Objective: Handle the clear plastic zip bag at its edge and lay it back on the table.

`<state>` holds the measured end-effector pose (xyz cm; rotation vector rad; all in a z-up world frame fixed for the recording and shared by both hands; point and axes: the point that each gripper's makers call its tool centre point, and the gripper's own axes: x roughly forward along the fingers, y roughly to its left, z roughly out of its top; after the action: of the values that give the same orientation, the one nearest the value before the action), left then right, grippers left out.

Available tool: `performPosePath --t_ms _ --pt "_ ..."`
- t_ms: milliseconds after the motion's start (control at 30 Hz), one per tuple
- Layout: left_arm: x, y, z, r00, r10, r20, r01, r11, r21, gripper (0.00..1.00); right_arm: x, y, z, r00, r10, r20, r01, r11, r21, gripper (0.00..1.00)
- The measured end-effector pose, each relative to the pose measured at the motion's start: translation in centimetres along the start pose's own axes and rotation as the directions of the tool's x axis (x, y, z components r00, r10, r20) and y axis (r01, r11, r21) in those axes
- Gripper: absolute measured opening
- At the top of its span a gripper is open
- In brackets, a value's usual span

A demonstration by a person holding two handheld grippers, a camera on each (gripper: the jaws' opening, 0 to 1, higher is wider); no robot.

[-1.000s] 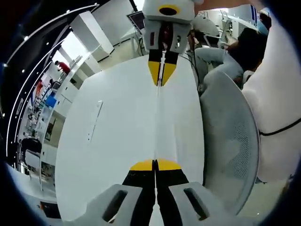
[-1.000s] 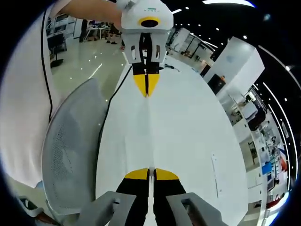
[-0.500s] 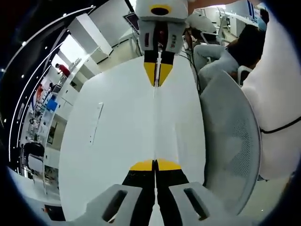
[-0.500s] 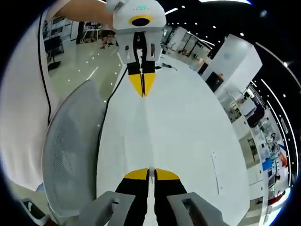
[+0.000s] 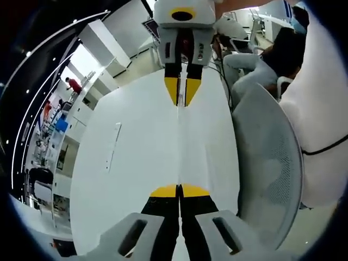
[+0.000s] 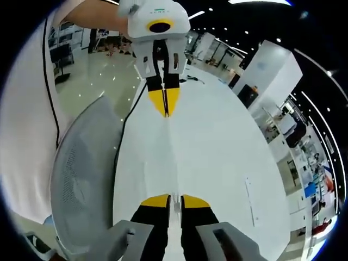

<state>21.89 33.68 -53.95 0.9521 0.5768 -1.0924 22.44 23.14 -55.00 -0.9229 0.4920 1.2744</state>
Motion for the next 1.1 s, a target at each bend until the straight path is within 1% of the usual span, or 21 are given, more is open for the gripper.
performPosePath --t_ms 100,567,800,1100 --pt "0.0 0.0 0.0 1.000 0.000 0.000 0.000 1.000 0.004 0.00 -0.1 -0.1 0.4 1.000 0.008 0.011 -0.008 1.000 0.016 0.04" --pt "0.1 0.0 -0.1 1.000 0.005 0.007 -0.005 1.000 0.005 0.00 -0.2 -0.3 2.0 0.999 0.018 0.043 -0.019 0.999 0.037 0.05" --pt "0.0 0.0 0.0 1.000 0.006 0.007 -0.006 1.000 0.004 0.00 -0.3 -0.2 3.2 0.998 0.026 0.062 -0.028 0.999 0.029 0.05" --pt "0.1 0.1 -0.1 1.000 0.009 0.011 -0.009 1.000 0.003 0.00 -0.3 -0.3 3.8 0.997 0.031 0.070 -0.033 0.999 0.022 0.04"
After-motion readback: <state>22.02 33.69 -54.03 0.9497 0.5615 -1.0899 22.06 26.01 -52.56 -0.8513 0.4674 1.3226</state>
